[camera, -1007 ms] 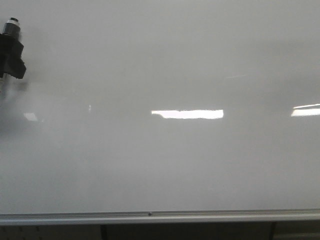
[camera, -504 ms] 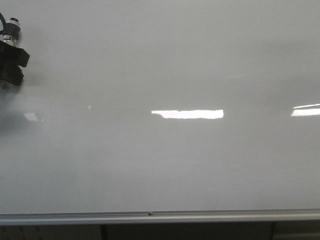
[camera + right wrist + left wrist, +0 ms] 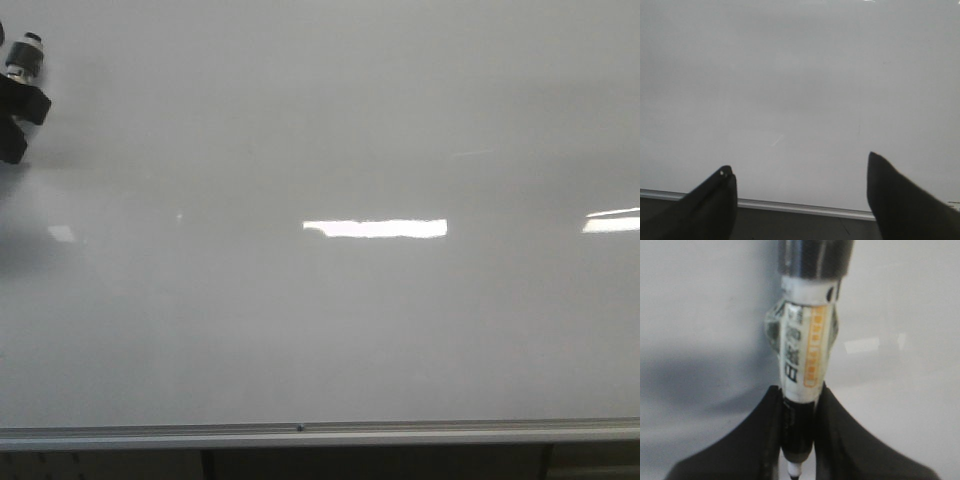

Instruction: Write number 2 on whiteboard

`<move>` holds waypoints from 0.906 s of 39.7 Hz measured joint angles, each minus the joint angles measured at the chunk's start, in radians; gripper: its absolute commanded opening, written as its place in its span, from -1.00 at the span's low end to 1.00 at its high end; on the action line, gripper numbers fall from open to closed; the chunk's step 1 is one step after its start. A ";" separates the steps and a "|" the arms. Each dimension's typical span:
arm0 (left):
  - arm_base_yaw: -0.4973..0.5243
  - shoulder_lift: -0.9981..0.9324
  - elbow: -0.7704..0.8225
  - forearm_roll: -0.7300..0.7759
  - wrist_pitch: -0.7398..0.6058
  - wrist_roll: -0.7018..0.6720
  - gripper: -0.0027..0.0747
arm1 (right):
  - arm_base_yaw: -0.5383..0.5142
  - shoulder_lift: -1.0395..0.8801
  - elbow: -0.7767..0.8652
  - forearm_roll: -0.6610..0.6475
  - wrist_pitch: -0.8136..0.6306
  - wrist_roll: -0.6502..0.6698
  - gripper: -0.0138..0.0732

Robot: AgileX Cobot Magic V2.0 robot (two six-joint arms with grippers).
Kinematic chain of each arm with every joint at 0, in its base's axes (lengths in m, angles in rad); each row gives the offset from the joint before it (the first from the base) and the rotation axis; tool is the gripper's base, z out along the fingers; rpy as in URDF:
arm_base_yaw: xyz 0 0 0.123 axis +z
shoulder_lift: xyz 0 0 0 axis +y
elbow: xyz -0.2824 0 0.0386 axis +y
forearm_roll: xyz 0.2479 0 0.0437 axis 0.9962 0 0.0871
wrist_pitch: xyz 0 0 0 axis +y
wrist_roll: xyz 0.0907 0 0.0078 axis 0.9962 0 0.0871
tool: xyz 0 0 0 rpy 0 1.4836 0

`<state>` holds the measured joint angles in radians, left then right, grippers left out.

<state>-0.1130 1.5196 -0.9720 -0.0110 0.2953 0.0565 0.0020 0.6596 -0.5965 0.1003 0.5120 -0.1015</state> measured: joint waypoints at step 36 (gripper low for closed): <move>-0.425 -0.367 -0.045 -0.283 0.650 0.688 -0.91 | 0.378 0.341 -0.379 0.290 0.489 -0.595 0.61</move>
<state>-0.5384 1.1531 -1.0168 -0.2944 0.9455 0.7447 0.3804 1.0003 -0.9759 0.3903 1.0010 -0.6961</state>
